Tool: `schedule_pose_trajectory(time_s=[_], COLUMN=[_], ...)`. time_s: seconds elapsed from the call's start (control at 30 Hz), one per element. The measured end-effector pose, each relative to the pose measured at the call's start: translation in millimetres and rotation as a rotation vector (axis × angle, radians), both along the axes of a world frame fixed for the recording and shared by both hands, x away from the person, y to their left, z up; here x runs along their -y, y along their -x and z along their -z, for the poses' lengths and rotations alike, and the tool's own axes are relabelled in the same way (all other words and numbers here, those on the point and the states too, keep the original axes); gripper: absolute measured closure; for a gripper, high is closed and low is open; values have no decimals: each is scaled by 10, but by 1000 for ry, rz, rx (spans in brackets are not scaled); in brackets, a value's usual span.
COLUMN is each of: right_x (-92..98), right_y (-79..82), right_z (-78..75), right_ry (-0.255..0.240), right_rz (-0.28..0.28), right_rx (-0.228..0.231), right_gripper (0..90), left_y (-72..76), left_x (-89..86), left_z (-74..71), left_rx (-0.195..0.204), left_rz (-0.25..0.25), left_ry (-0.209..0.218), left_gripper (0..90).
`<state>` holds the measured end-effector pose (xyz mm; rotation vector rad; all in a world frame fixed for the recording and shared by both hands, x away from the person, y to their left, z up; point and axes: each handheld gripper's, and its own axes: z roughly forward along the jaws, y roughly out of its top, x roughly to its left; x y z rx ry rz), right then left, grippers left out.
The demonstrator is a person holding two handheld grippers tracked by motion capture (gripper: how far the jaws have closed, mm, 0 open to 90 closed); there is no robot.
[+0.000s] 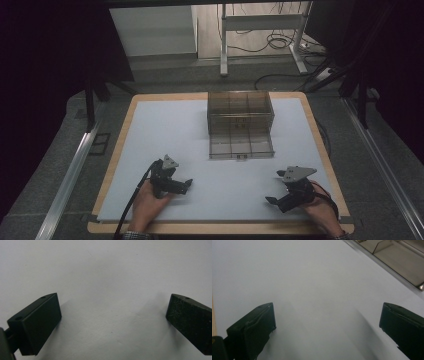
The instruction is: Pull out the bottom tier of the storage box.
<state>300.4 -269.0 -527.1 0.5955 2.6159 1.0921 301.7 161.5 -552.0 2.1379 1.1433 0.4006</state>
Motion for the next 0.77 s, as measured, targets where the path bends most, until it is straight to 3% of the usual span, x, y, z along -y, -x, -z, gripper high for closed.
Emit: schedule_pose_trajectory(time_s=[0.33,0.5,0.77], right_x=[62,52,52], right_y=[9,-13,-13], right_z=[35,56,61], right_ry=[3,31,31], right_rz=[21,26,26], right_rx=[-17,-47,-47], right_gripper=[3,1,0], left_y=[0,1,0], left_x=[0,0,-2], left_z=[0,0,1], left_rx=[0,0,-2], left_rz=[0,0,0], left_ry=[0,0,2], left_gripper=[0,0,0])
